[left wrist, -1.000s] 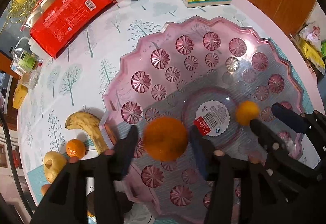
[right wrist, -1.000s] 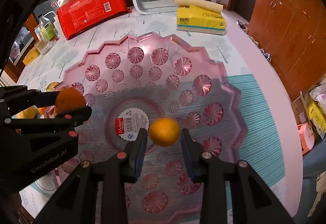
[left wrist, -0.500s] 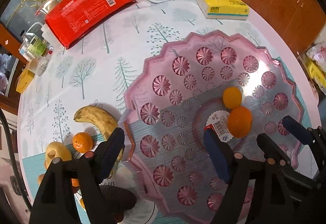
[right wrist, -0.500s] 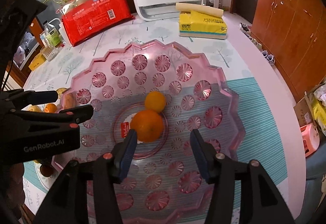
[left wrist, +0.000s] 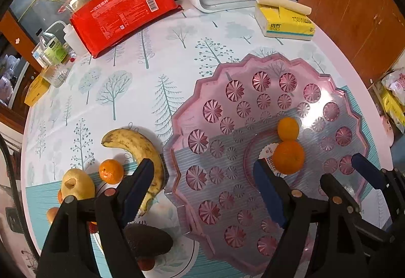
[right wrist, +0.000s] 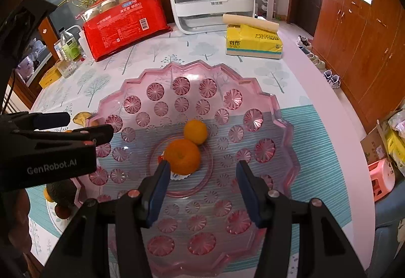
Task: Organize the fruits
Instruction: 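Move both open tools back from the bowl toward the fruit plate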
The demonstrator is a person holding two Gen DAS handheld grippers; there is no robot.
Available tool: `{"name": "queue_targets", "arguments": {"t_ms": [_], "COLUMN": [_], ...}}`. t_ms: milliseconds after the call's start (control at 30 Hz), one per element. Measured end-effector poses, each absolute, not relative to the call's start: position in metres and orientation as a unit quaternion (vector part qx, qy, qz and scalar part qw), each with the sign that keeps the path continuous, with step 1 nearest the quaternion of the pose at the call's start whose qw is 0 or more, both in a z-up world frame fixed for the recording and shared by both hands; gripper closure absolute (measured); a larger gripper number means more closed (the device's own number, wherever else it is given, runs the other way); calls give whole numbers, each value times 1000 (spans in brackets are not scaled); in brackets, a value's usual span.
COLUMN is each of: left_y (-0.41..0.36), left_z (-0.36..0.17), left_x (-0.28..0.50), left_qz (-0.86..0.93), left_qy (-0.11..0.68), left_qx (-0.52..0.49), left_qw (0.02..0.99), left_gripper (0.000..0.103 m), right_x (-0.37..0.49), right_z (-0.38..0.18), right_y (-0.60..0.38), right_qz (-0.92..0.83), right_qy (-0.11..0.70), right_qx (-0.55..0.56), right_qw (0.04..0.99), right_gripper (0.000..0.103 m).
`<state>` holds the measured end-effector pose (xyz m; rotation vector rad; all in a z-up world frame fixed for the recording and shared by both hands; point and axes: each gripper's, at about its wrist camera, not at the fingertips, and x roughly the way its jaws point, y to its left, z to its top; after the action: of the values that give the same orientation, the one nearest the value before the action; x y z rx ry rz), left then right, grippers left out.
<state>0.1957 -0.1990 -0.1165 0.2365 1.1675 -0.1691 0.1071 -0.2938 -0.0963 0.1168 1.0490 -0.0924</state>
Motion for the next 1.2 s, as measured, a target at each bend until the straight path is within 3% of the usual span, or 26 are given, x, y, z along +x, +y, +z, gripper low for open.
{"name": "queue_targets", "arguments": {"t_ms": [300, 433, 600, 1200], "left_y": [-181, -166, -139, 39], "left_z": [-96, -83, -61, 5], "left_x": [186, 178, 164, 113], "left_qz": [-87, -96, -107, -94], "left_qy": [534, 527, 508, 436], "left_qx": [89, 75, 62, 41], "left_qw": [836, 841, 852, 894], "left_gripper": [23, 16, 16, 11], "right_x": [100, 96, 89, 68], "right_z": [-78, -66, -49, 6], "right_y": [-281, -272, -251, -115], "right_qz": [-46, -48, -50, -19], "right_qy": [493, 488, 485, 450], "right_qx": [46, 40, 37, 38], "right_qw": [867, 870, 872, 892], "right_gripper": [48, 48, 48, 48]}}
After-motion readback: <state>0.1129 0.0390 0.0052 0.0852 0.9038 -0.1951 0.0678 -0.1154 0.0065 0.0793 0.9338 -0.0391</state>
